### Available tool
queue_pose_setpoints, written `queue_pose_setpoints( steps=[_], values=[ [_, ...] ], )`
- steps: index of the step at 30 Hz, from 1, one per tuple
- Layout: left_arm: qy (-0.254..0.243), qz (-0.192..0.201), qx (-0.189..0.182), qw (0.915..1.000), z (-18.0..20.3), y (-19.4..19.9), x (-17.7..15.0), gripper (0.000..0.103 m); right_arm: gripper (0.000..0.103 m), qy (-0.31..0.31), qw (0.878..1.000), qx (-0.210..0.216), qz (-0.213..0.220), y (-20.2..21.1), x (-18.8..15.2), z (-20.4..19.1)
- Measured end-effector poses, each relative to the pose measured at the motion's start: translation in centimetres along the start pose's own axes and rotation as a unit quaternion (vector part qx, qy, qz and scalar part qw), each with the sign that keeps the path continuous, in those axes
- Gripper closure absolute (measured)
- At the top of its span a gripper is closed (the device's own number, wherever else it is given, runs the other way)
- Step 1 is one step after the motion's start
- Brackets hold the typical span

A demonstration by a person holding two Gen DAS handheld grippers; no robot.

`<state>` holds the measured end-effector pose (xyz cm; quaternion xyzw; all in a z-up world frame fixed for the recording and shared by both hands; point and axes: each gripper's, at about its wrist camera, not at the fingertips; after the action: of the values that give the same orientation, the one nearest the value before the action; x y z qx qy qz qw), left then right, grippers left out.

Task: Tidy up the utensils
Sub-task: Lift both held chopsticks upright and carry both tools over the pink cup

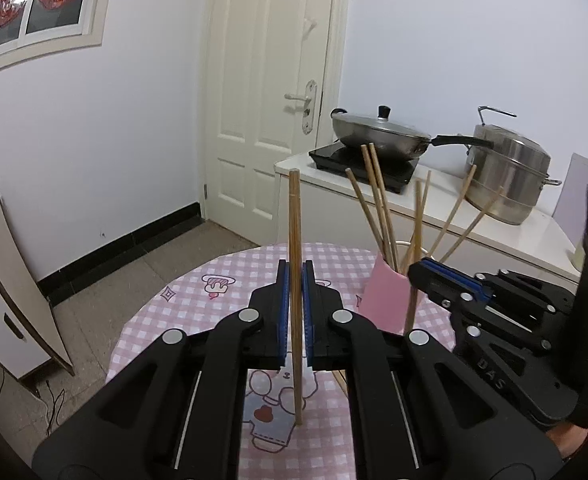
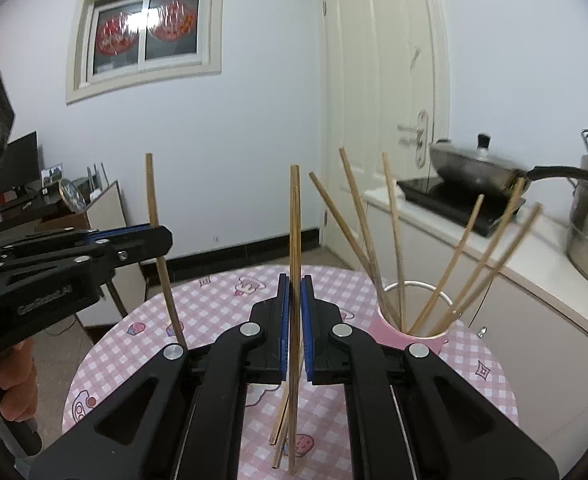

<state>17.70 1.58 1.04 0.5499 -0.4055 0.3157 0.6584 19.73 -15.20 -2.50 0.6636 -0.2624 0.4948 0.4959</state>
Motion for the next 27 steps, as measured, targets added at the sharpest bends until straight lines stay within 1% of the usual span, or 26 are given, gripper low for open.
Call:
queue_pose_setpoints(
  steps=[3, 11, 16, 23, 27],
  values=[
    [0.003, -0.001, -0.007, 1.0, 0.0, 0.2, 0.0, 0.097, 0.099, 0.0, 1.0, -0.006, 0.019, 0.8, -0.4, 0.2],
    [-0.005, -0.003, -0.002, 1.0, 0.8, 0.5, -0.1, 0.097, 0.099, -0.008, 0.999, 0.0, 0.033, 2.6, -0.8, 0.8],
    [-0.011, -0.008, 0.009, 0.9999, 1.1, 0.6, -0.2, 0.097, 0.099, -0.007, 0.999, 0.001, 0.034, 3.6, -1.0, 0.2],
    [-0.025, -0.006, 0.016, 0.9995, 1.8, 0.9, -0.5, 0.097, 0.099, -0.006, 0.999, 0.006, 0.032, 4.4, -1.2, 0.7],
    [-0.029, -0.004, 0.01, 0.9995, 2.3, 1.2, -0.5, 0.097, 0.099, -0.008, 0.999, 0.009, 0.035, 4.9, -1.3, 0.9]
  ],
)
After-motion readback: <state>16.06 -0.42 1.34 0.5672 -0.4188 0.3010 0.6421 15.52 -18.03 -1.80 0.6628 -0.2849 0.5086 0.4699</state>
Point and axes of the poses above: each gripper's, at about its wrist camera, not at the fingertips, and y roughly against the way its jaws point, z to its right, x to its top
